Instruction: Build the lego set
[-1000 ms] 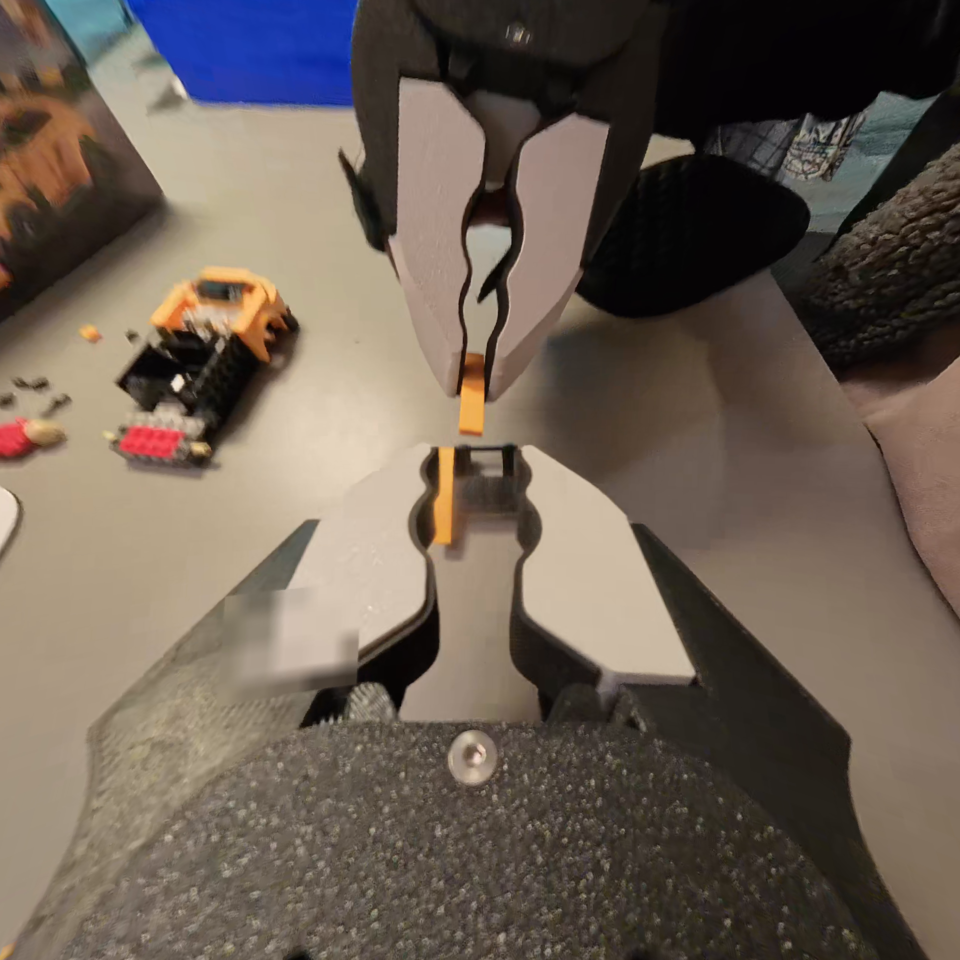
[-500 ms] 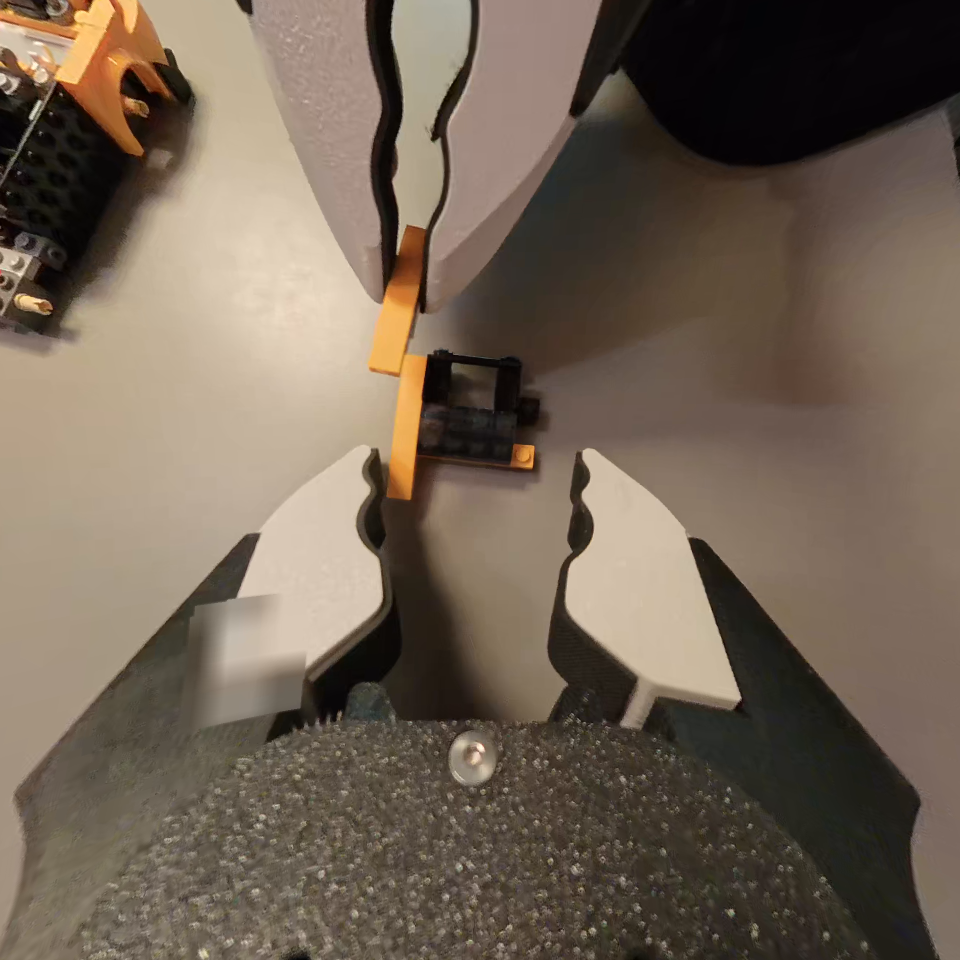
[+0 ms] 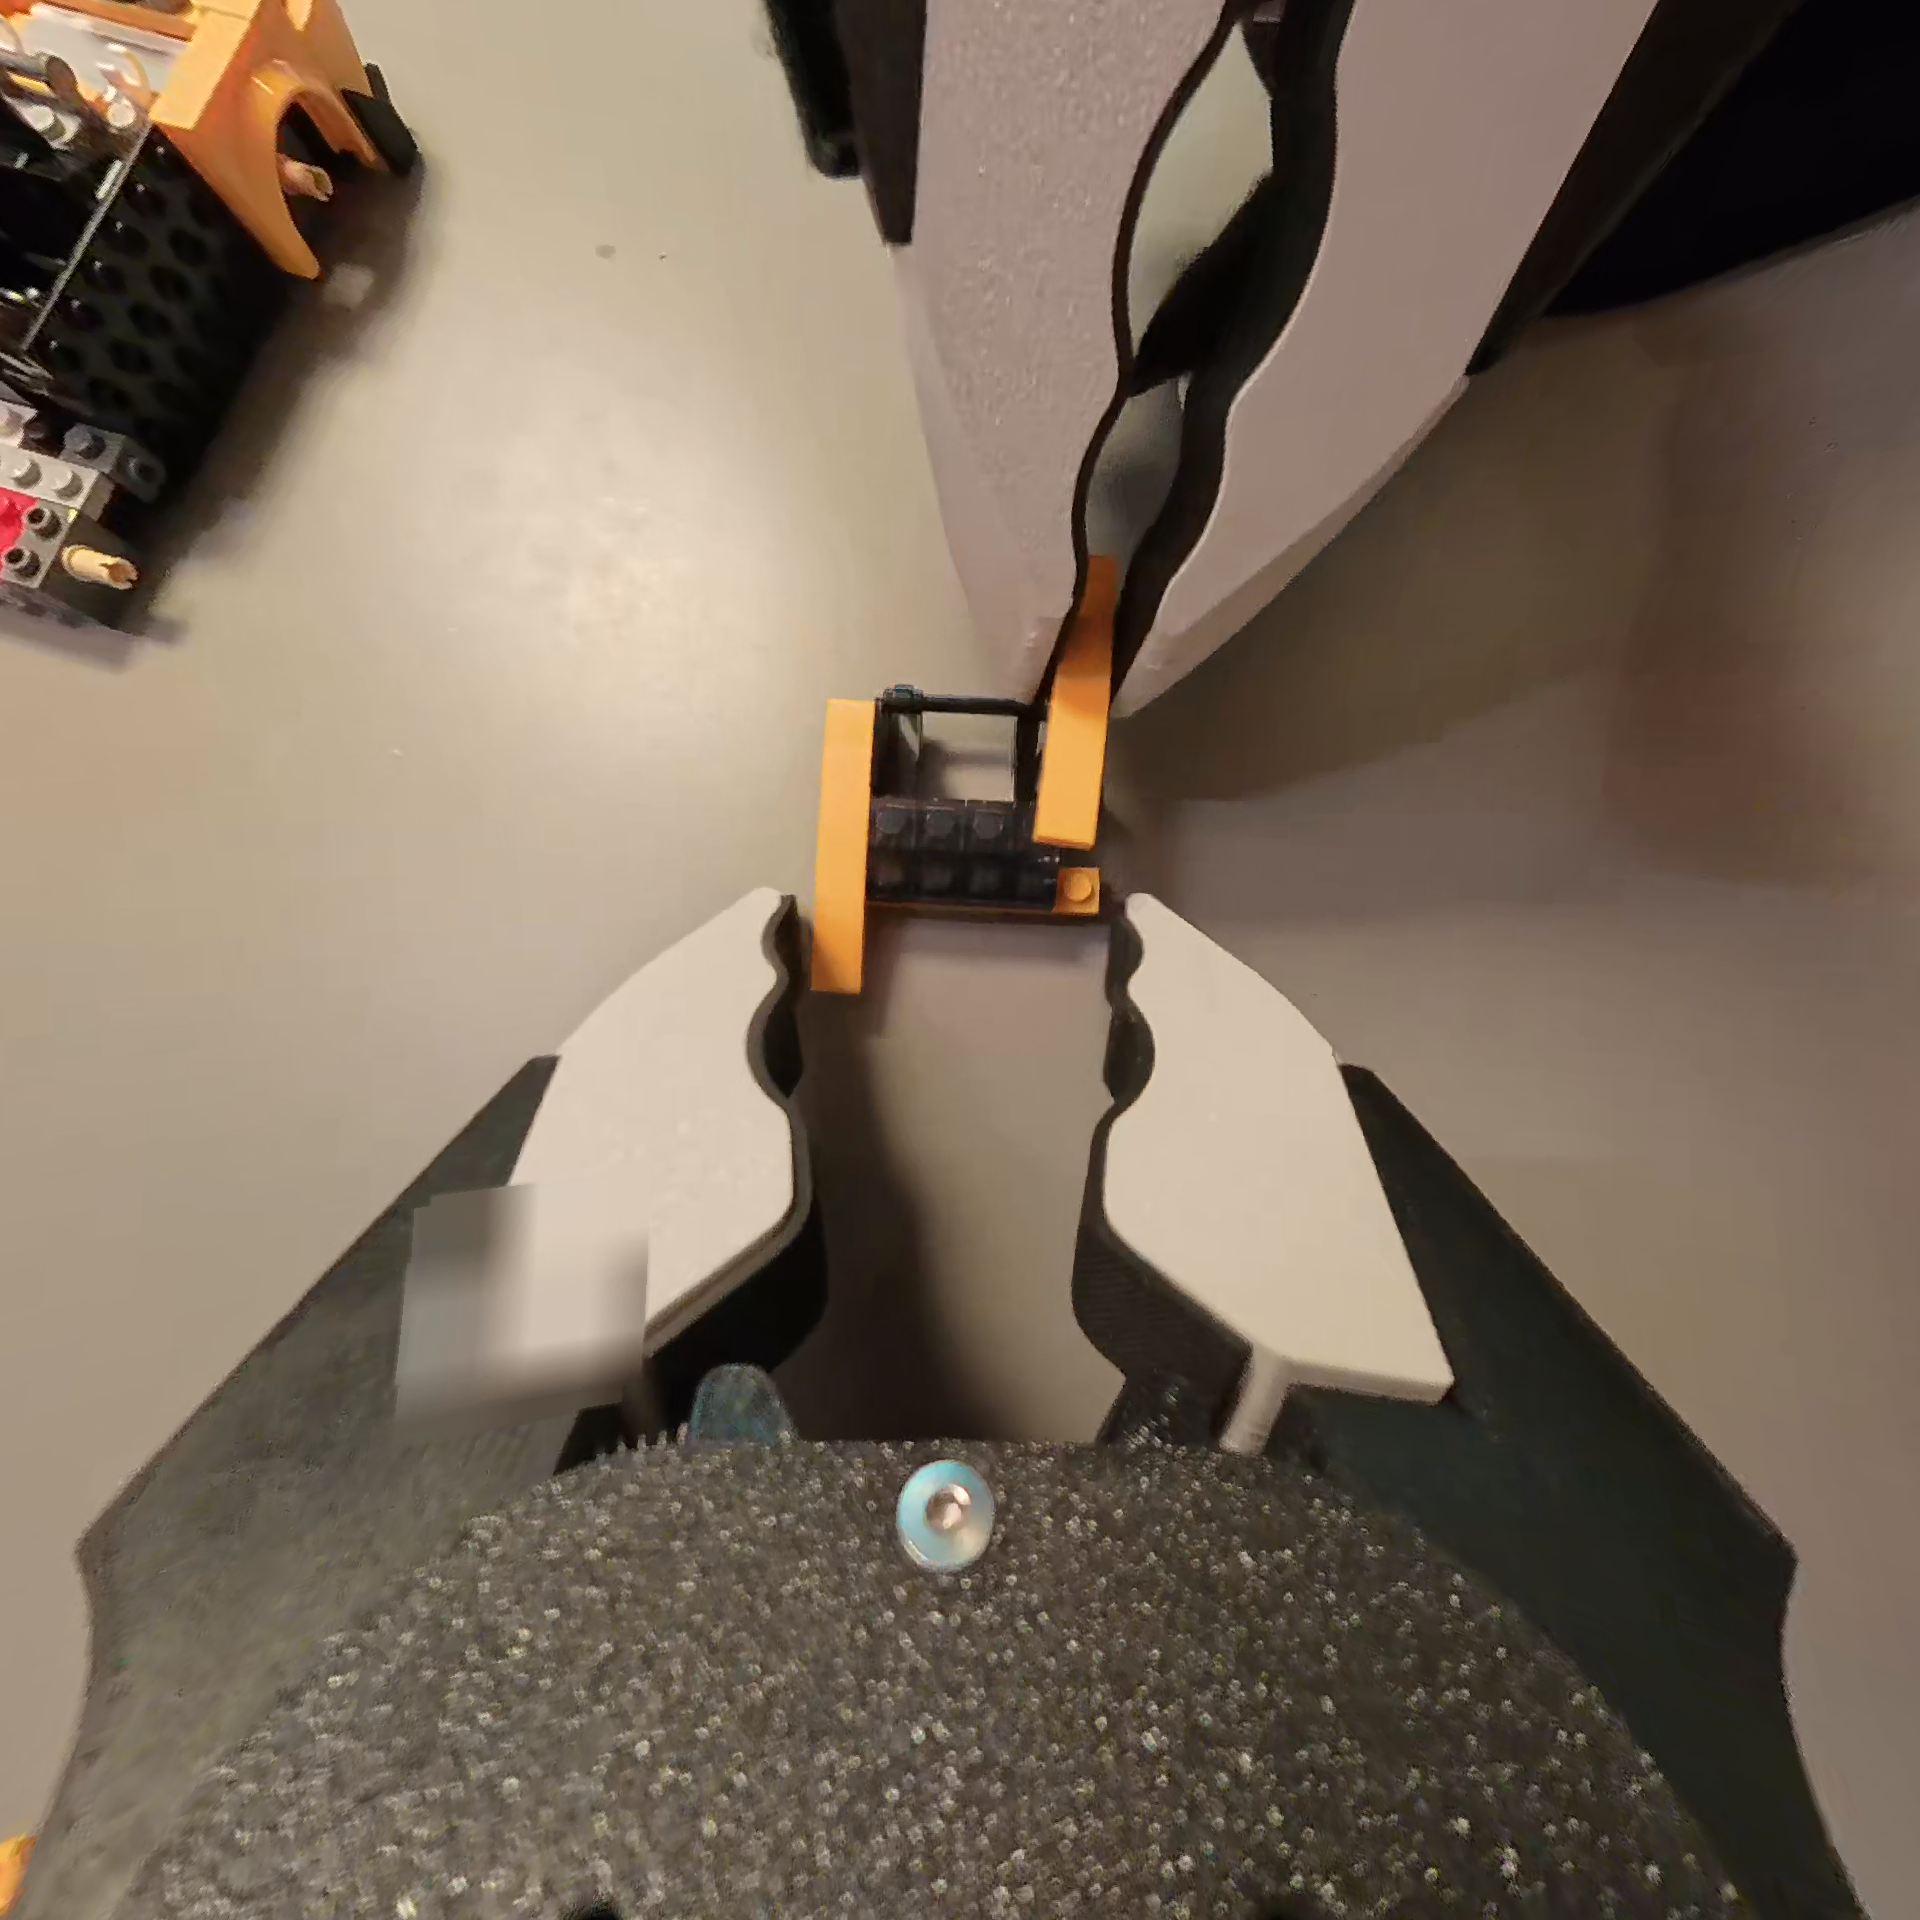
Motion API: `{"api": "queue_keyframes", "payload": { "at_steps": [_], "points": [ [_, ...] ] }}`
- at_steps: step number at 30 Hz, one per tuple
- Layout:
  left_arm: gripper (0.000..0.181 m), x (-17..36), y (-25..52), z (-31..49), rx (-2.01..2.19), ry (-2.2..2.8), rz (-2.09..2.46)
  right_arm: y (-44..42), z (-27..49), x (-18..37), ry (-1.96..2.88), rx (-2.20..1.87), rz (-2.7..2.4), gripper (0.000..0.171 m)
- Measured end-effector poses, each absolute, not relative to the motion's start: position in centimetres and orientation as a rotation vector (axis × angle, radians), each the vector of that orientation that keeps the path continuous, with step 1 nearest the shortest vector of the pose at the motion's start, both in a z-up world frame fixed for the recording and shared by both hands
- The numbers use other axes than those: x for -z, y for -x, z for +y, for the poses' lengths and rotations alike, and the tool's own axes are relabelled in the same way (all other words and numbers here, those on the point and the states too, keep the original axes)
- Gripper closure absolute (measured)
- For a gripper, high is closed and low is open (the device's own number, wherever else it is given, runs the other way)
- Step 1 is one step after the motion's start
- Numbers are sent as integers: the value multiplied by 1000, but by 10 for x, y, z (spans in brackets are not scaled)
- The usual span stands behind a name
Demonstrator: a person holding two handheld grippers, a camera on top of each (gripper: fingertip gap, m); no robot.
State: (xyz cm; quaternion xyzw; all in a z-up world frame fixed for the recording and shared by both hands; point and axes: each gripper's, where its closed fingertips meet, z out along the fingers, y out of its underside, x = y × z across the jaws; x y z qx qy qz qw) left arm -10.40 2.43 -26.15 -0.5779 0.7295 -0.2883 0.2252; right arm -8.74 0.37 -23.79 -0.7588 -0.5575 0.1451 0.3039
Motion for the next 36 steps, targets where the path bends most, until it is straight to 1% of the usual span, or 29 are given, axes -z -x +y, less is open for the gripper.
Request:
{"api": "queue_keyframes", "payload": {
  "at_steps": [1,3,6,7,10,13,15,19,21,24,28,31,33,36],
  "points": [
    [124,258,106,27,776,1579,2010,88,3,236,2004,-391,-1462,163],
    [127,245,108,27,820,1549,1994,90,5,231,1993,-388,-1397,163],
    [152,215,109,8,1133,1515,1941,92,14,212,1933,-392,-1244,163],
    [155,205,107,6,1232,1530,1881,94,15,204,1912,-428,-1188,163],
    [153,179,100,10,1476,1564,1676,102,12,173,1895,-773,-930,163],
    [153,158,98,12,1583,1497,1568,100,13,144,1844,-1100,-690,163],
    [153,145,98,11,1623,1447,1514,98,13,133,1811,-1200,-614,163],
    [159,119,99,11,1795,1417,1359,98,13,127,1785,-1258,-571,163],
    [159,116,99,15,1813,1434,1317,101,12,126,1777,-1271,-566,163],
    [159,116,97,14,1820,1444,1302,105,13,127,1781,-1248,-571,163],
    [173,117,98,11,1860,1448,1319,112,14,128,1778,-1194,-603,163],
    [174,115,104,7,2011,1435,1331,116,9,125,1735,-1096,-722,161],
    [174,114,109,4,2151,1430,1345,115,4,122,1671,-893,-913,155],
    [174,109,121,0,2493,1415,1326,110,-6,115,1472,-415,-1290,146]
  ]
}}
